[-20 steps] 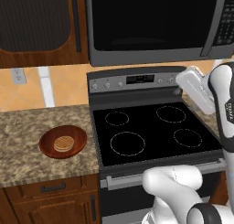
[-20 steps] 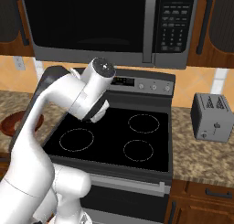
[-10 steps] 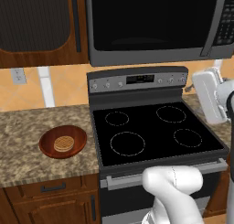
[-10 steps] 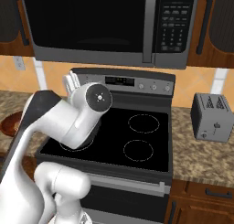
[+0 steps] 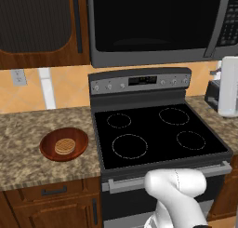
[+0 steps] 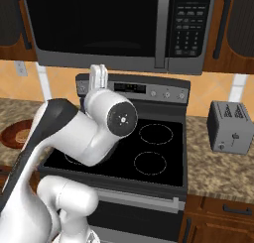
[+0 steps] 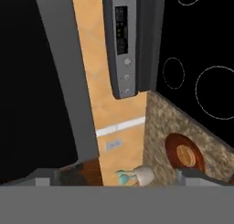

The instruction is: Open the microwave, place the bowl with waffle inside the microwave, then close the microwave door and turn it on.

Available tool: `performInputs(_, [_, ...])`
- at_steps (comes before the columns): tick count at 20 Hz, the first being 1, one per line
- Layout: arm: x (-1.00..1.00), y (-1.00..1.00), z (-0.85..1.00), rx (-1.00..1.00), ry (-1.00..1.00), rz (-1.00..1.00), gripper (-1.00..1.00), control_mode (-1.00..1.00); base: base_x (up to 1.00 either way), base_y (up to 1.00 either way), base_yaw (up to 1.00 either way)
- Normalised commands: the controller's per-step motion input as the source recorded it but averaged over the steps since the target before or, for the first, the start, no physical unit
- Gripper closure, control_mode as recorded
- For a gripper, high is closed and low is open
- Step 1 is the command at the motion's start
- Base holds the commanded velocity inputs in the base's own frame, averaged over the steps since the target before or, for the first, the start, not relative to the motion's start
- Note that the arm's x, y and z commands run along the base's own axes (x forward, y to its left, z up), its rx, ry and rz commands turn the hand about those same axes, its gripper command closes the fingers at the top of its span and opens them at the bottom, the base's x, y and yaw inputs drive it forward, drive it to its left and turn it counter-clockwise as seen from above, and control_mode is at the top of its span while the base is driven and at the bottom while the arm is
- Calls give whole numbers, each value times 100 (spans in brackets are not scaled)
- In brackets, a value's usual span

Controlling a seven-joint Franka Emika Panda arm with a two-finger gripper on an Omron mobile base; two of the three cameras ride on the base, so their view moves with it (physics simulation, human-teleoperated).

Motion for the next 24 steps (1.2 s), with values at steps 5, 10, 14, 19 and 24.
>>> performInputs(5, [20,-89,38,57,10,-12,-100,-100,0,0,0])
performInputs(10, [62,-81,30,58,21,-8,-100,-100,0,0,0])
performInputs(14, [82,-25,2,53,19,-24,-100,-100,0,0,0])
performInputs(19, [52,-25,0,40,3,-18,-100,-100,0,0,0])
performInputs(24, [39,-39,0,28,0,2,-100,-100,0,0,0])
